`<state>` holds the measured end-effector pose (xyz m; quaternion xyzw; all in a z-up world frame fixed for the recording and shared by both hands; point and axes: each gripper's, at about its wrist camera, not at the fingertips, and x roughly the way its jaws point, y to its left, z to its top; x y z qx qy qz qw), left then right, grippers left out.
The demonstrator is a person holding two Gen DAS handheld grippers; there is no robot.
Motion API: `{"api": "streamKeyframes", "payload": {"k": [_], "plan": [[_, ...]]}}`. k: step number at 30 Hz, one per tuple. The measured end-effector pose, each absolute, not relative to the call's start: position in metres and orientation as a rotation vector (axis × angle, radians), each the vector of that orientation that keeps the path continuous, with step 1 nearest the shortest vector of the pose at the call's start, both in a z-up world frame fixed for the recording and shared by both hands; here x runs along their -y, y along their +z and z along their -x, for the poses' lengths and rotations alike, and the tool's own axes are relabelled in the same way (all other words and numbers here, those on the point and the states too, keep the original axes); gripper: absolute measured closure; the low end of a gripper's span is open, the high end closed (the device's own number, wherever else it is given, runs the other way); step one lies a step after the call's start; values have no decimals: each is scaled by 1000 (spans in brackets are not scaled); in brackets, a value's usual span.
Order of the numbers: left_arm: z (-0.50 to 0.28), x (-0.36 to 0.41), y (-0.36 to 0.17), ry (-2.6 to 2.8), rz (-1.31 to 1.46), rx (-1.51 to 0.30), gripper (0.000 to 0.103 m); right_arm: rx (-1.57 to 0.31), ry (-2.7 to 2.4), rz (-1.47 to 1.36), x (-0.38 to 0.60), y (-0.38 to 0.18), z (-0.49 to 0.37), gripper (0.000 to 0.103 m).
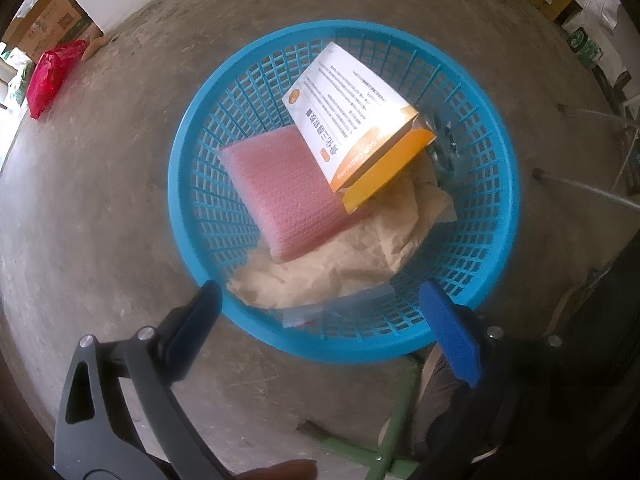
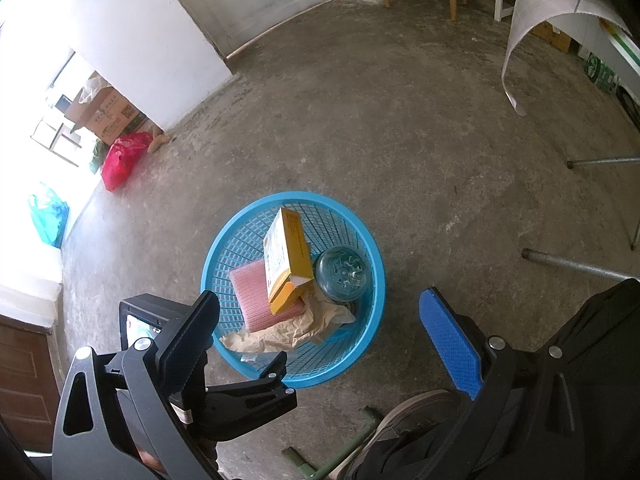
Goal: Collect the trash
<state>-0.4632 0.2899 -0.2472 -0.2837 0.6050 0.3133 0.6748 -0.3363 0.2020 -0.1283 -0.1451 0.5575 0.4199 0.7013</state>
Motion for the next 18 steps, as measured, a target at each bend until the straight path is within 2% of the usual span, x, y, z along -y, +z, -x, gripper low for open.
{"api": "streamKeyframes", "payload": {"k": [18], "plan": [[455, -286, -248, 701, 574, -1384, 8, -1239, 934, 326, -203, -128, 337, 6]]}}
